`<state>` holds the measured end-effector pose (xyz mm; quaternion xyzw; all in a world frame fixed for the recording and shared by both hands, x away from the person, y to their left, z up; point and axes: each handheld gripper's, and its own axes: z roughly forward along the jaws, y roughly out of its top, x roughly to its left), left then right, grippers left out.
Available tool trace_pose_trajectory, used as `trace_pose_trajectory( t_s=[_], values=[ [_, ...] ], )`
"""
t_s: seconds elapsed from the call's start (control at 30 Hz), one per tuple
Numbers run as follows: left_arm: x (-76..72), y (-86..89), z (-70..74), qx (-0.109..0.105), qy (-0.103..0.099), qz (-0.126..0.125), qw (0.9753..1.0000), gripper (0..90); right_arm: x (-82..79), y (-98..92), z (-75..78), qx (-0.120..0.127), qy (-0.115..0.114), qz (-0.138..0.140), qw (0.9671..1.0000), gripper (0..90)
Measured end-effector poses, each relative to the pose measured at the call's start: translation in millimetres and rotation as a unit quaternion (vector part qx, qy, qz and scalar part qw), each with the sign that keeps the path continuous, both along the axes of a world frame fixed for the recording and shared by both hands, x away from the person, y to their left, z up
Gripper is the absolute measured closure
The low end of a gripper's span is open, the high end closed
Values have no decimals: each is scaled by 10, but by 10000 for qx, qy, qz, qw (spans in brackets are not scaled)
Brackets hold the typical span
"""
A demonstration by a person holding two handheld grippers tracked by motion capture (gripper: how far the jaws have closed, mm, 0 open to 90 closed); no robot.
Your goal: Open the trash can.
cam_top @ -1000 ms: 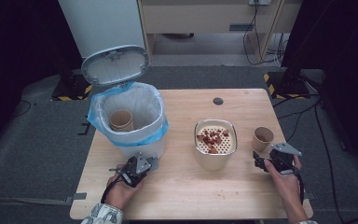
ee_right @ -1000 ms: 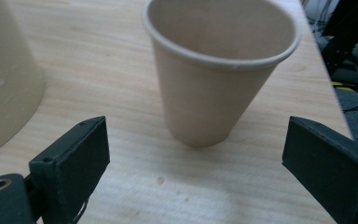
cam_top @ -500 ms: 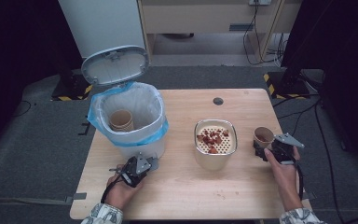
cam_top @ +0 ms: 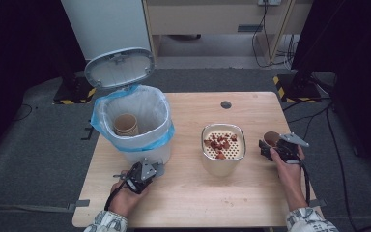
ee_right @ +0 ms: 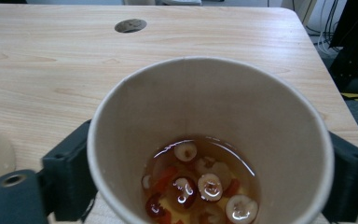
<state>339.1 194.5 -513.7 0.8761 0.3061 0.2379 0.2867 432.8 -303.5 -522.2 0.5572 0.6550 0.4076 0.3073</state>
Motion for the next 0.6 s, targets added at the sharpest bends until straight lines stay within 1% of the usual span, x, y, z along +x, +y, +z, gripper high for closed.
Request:
trace_pose_trajectory(
  t_s=[0.1, 0.13, 0.17, 0.3, 0.33, 0.4, 0.53, 0.6],
  values=[
    [0, 0, 0, -2, 3, 1, 10000, 899, 7, -10, -14, -33, -4, 22, 10000, 224],
    [0, 0, 0, -2, 3, 1, 10000, 899, 7, -10, -14, -33, -4, 22, 10000, 224],
    [0, 0, 0, 0, 2, -2, 10000, 899, 4, -14, -10, -37, -20, 86, 10000, 248],
    [-1, -1, 0, 4, -1, -3, 10000, 899, -8, -20, 5, -116, -86, 276, 9995, 274],
    [-1, -1, 0, 4, -1, -3, 10000, 899, -8, -20, 5, -116, -86, 276, 9995, 274],
    [-1, -1, 1, 9, 0, -3, 10000, 899, -26, -19, 39, -135, -198, 335, 9992, 283],
    [-2, -4, 0, 12, -7, -2, 10000, 899, -60, -19, 99, -91, -335, 424, 9985, 294],
    [-1, -4, 1, 12, -5, -1, 10000, 899, -71, -25, 139, -140, -315, 529, 9980, 299]
  ],
)
